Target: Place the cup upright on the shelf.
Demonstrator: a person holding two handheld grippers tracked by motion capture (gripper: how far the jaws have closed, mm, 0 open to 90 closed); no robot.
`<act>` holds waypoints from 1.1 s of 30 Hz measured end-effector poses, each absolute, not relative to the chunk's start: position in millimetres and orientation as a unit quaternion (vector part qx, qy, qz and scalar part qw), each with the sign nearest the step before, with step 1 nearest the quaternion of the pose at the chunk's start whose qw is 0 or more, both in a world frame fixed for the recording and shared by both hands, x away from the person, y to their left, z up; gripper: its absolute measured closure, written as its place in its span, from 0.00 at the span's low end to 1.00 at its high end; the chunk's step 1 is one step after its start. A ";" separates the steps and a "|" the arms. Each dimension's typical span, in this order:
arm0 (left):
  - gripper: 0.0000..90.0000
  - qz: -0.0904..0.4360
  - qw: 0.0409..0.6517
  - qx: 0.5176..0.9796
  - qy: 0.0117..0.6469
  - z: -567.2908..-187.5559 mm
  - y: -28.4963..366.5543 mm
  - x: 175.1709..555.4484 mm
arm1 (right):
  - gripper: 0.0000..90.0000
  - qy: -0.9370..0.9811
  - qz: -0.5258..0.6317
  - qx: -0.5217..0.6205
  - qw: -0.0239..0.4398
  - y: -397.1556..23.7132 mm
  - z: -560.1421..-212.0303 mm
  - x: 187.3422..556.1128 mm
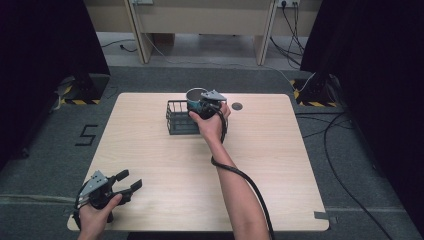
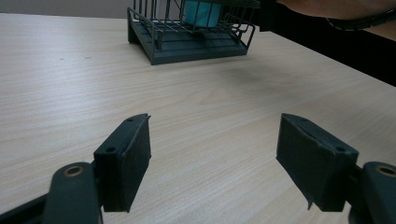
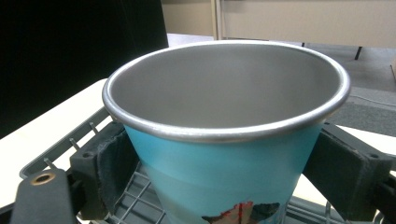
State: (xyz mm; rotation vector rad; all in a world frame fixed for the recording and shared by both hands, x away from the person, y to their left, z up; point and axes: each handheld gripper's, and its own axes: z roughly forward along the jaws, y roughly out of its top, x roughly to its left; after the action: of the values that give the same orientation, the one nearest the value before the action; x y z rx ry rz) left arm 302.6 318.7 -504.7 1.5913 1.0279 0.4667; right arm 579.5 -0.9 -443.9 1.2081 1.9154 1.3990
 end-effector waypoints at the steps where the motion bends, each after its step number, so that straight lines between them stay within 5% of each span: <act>1: 0.29 0.198 0.561 0.675 0.436 -504.7 318.8 302.6 | 0.17 0.699 0.510 0.441 0.238 -0.8 -444.0 579.7; 33: 0.29 0.200 0.560 0.676 0.436 -504.5 318.6 302.4 | 0.16 0.693 0.516 0.437 0.249 -5.7 -450.4 559.4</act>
State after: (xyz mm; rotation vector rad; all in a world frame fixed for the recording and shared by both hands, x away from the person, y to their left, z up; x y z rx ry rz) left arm 302.4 318.6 -504.5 1.5920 1.0271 0.4702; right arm 559.4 -5.7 -450.4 1.1914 1.8870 1.4056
